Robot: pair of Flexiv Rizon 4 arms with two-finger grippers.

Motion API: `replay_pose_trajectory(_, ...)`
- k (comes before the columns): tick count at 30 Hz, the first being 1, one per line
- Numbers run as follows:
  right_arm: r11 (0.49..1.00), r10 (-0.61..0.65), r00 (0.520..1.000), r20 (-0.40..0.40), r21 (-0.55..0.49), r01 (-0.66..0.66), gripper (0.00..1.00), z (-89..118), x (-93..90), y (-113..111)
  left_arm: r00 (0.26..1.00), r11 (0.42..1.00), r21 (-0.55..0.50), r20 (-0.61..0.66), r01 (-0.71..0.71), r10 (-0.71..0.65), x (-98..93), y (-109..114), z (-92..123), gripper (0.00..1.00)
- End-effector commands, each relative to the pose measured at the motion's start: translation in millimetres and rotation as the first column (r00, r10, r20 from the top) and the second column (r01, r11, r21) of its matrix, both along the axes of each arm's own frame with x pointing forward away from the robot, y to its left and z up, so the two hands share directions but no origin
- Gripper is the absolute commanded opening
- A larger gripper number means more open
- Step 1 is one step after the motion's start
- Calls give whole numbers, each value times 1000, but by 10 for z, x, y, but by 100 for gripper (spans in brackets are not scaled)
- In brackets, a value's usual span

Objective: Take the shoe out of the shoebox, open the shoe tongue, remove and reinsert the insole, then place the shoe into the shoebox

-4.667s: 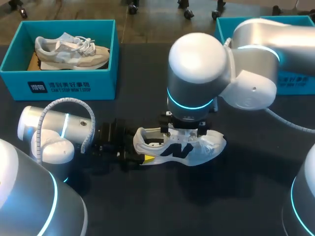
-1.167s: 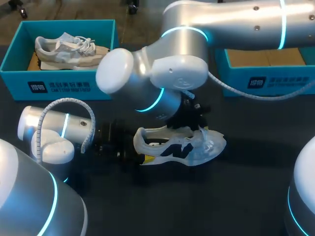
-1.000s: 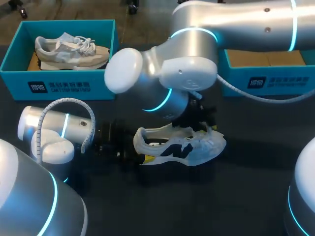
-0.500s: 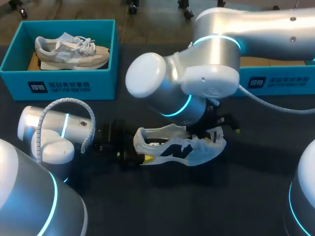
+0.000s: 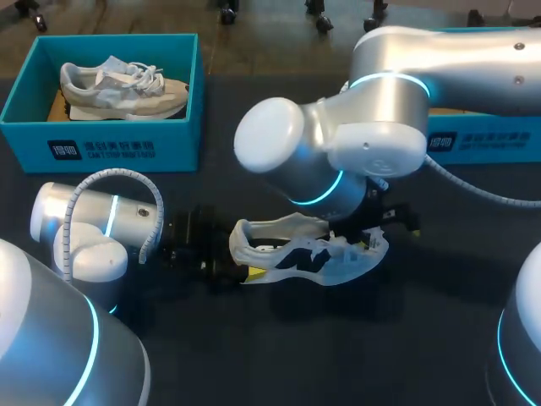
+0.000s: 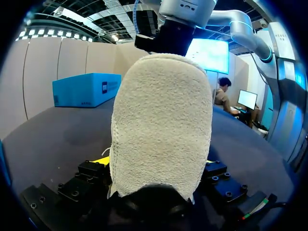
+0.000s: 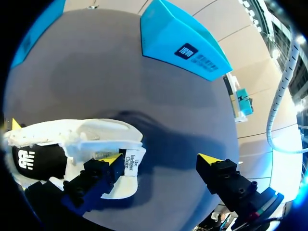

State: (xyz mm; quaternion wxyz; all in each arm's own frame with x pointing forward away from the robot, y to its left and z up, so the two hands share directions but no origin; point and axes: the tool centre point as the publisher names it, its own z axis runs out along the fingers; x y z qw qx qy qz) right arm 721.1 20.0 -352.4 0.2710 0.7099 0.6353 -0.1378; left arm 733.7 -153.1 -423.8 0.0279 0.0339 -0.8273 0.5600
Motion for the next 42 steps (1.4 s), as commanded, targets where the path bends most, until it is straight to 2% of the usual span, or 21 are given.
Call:
replay_pose_trajectory(1, 991, -131, 985, 108, 50, 127, 100, 12, -12, 45, 1000, 1000, 3, -2, 2, -2, 10, -19, -32, 0)
replay_pose_trajectory(4, 992, -118, 983, 142, 63, 110, 100, 129, 14, 98, 1000, 1000, 3, -2, 2, -2, 10, -19, -32, 0)
replay_pose_trajectory(14, 999, -37, 980, 196, 8, 36, 100, 535, 126, 278, 1000, 1000, 3, -2, 2, -2, 10, -19, -32, 0)
replay_pose_trajectory(19, 999, 34, 974, 226, 4, -36, 100, 713, 253, 431, 1000, 1000, 3, -2, 2, -2, 10, -19, -32, 0)
replay_pose_trajectory(26, 976, 217, 946, 242, -27, -217, 100, 945, 459, 744, 1000, 1000, 3, -2, 2, -2, 10, -19, -32, 0)
replay_pose_trajectory(29, 937, 341, 910, 234, -14, -348, 100, 1008, 525, 916, 1000, 1000, 3, -2, 2, -2, 10, -19, -32, 0)
replay_pose_trajectory(32, 900, 432, 882, 189, -28, -435, 100, 1025, 549, 1058, 1000, 1000, 3, -2, 2, -2, 10, -19, -32, 0)
replay_pose_trajectory(34, 872, 485, 857, 174, -24, -489, 79, 1033, 549, 1164, 1000, 1000, 3, -2, 2, -2, 10, -19, -32, 0)
replay_pose_trajectory(35, 849, 520, 837, 167, 0, -528, 58, 1036, 543, 1212, 1000, 1000, 3, -2, 2, -2, 10, -19, -32, 0)
replay_pose_trajectory(36, 843, 528, 832, 168, 11, -537, 43, 1038, 538, 1233, 1000, 1000, 3, -2, 2, -2, 10, -19, -32, 0)
replay_pose_trajectory(39, 784, 613, 780, 124, 27, -620, 22, 1032, 509, 1333, 1000, 1000, 3, -2, 2, -2, 10, -19, -32, 0)
replay_pose_trajectory(40, 747, 654, 747, 120, 58, -662, 2, 1025, 501, 1374, 1000, 1000, 3, -2, 2, -2, 10, -19, -32, 0)
replay_pose_trajectory(42, 692, 714, 695, 86, 61, -719, 0, 1014, 486, 1442, 1000, 1000, 3, -2, 2, -2, 10, -19, -32, 0)
